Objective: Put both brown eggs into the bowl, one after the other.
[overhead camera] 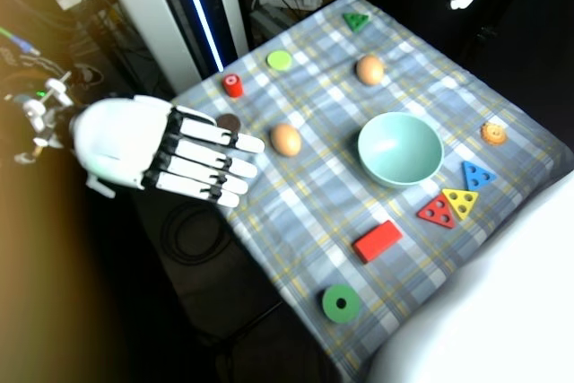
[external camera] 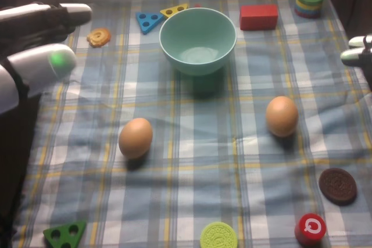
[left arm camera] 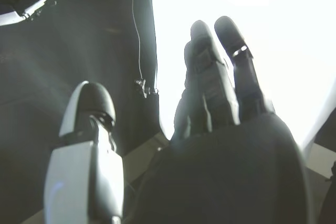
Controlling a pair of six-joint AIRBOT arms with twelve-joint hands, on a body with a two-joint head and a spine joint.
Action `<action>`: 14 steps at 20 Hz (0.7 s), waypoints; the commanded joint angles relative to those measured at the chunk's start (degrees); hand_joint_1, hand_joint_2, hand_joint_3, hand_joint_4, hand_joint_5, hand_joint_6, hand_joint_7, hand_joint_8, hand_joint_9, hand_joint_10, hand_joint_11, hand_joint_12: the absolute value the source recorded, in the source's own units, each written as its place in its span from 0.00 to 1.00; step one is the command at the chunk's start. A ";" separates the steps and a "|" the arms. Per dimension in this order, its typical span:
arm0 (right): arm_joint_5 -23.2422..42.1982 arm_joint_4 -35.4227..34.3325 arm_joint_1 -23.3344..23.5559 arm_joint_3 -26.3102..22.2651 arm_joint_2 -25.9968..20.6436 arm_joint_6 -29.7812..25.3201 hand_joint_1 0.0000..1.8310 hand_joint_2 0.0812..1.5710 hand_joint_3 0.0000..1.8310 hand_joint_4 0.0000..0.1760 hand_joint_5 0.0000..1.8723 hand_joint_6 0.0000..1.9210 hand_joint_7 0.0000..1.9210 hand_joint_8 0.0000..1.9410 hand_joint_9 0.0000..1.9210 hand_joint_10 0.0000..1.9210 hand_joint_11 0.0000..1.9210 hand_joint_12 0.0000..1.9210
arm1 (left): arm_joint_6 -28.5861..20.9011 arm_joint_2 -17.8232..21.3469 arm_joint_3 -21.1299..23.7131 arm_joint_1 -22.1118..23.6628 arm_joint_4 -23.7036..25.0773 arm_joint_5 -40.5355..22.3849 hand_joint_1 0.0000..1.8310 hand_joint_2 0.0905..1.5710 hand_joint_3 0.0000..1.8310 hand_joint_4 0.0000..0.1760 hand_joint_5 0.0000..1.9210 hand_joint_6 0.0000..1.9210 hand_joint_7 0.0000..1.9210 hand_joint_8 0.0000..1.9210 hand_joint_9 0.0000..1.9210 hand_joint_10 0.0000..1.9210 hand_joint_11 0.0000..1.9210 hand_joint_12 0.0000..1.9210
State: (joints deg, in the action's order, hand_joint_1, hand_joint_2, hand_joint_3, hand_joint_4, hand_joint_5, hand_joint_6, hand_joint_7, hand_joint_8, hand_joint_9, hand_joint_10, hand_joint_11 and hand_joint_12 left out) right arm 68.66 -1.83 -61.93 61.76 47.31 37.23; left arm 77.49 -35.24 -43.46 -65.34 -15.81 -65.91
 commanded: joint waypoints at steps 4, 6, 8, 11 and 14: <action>6.88 -1.09 0.95 0.27 -0.20 -0.12 0.27 0.82 0.00 0.00 0.31 0.00 0.27 0.00 0.27 0.00 0.18 0.28 | 0.34 -0.54 -0.31 1.24 1.33 -4.39 0.16 0.76 0.00 1.00 0.23 0.00 0.23 0.00 0.22 0.00 0.00 0.41; 6.89 -0.91 1.09 0.27 -0.20 -0.13 0.28 0.81 0.00 0.00 0.31 0.00 0.28 0.00 0.27 0.00 0.20 0.24 | 6.39 -1.09 0.16 3.00 1.56 -0.66 0.21 0.70 0.00 1.00 0.17 0.00 0.18 0.00 0.16 0.00 0.00 0.34; 7.54 0.32 2.07 0.09 -0.24 -0.14 0.30 0.81 0.00 0.00 0.32 0.00 0.28 0.00 0.29 0.01 0.22 0.24 | 14.74 -2.02 0.48 6.64 1.07 5.43 0.27 0.62 0.00 1.00 0.12 0.00 0.17 0.00 0.16 0.00 0.00 0.33; 9.63 1.91 2.52 -0.58 -0.60 -0.18 0.28 0.82 0.00 0.00 0.32 0.00 0.28 0.00 0.29 0.00 0.23 0.24 | 26.05 -3.93 0.63 10.02 -0.32 11.60 0.35 0.55 0.00 1.00 0.19 0.00 0.24 0.00 0.22 0.01 0.00 0.45; 10.12 2.97 3.11 -0.78 -0.72 -0.20 0.31 0.83 0.00 0.00 0.33 0.00 0.28 0.00 0.29 0.00 0.22 0.25 | 39.28 -6.16 1.15 12.32 -2.58 16.02 0.41 0.52 0.00 1.00 0.17 0.00 0.25 0.00 0.23 0.00 0.00 0.40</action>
State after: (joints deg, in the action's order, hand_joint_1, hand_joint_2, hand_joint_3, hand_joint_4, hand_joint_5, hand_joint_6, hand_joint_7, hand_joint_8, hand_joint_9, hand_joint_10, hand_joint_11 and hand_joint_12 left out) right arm 71.61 2.79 -59.40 60.97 47.13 37.23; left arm 117.95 -41.65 -42.41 -53.58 -19.44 -44.29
